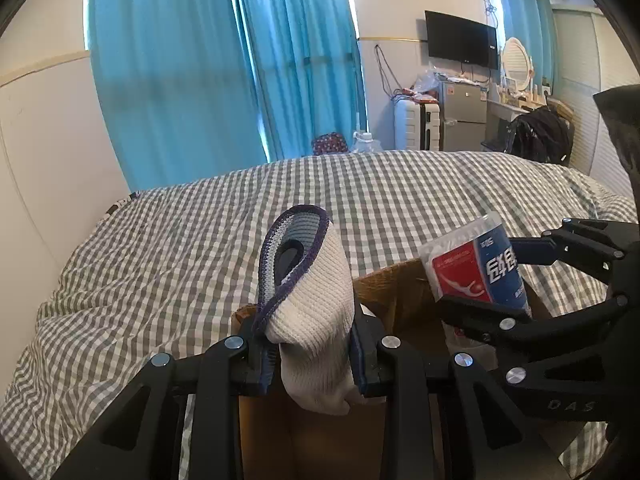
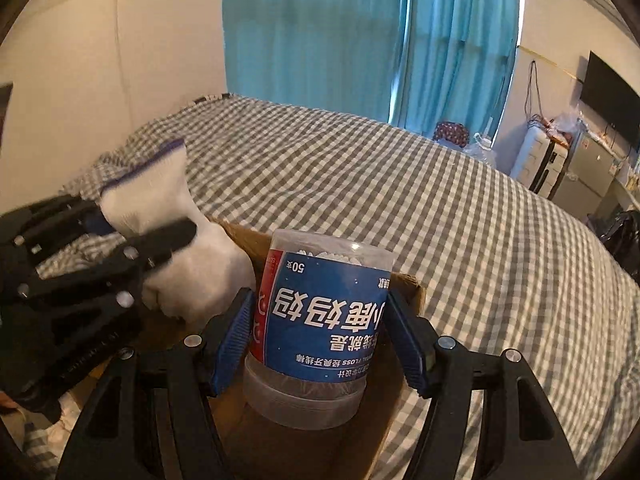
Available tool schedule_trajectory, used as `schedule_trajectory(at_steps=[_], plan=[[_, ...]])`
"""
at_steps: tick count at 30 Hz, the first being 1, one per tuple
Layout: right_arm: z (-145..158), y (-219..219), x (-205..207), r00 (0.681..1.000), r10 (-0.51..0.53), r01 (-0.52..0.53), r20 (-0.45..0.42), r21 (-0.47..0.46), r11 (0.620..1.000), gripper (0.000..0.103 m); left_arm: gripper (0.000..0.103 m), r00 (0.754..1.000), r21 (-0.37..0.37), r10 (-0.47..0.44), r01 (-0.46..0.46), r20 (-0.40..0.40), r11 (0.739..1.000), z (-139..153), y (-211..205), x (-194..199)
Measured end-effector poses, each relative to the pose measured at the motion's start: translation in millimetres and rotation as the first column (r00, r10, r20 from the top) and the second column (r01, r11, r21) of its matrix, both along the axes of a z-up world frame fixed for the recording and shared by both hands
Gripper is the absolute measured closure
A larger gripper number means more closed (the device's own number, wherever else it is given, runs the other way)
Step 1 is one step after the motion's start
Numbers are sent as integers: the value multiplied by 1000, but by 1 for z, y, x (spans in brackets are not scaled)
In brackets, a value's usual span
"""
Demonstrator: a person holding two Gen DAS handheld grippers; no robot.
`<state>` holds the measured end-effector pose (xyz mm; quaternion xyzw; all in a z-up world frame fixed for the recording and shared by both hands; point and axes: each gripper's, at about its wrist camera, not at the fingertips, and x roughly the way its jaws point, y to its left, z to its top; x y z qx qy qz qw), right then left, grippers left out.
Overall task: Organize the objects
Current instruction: 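Lower the sock and bottle into the cardboard box and open both tools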
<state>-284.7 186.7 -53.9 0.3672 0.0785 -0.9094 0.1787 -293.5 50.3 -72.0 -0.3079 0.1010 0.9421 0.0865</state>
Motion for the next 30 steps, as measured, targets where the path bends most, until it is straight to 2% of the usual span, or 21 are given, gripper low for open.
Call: schedule_trajectory(at_steps=[2,4,6,7,8,12,18,23,27,30], plan=[[5,1,4,1000,0,0,-11,-8,1000,38,72,1000,-4,14,-14,2,1000,2,-2,1],[13,3,7,1000,-16,16,-21,-17,1000,38,66,1000,3,16,-16,12,1000,8,-4,6],[25,9,9,999,-31,30,-29,-29,999,37,44,1000,12,20,-20,15,1000,17,-5,14],[34,12,11,999,-40,39,-37,-31,999,32,37,1000,15,29,-29,1,999,24,-6,20],[43,14,12,997,-53,51,-50,-30,998,29,25,999,17,33,-33,-14,999,32,-7,26],[81,24,39,991,-71,67,-114,-36,997,23,7,995,59,56,-51,-87,997,76,-13,56],[149,36,115,965,-104,100,-242,-30,995,8,0,982,141,93,-70,-163,988,132,-24,103],[189,48,168,938,-120,117,-326,-30,993,0,0,975,127,130,-108,-179,986,152,-26,144],[198,55,199,933,-125,129,-338,-11,992,0,0,970,103,149,-131,-190,986,155,-25,178],[189,58,222,939,-129,134,-319,-6,991,0,0,968,96,168,-152,-186,984,148,-28,203]])
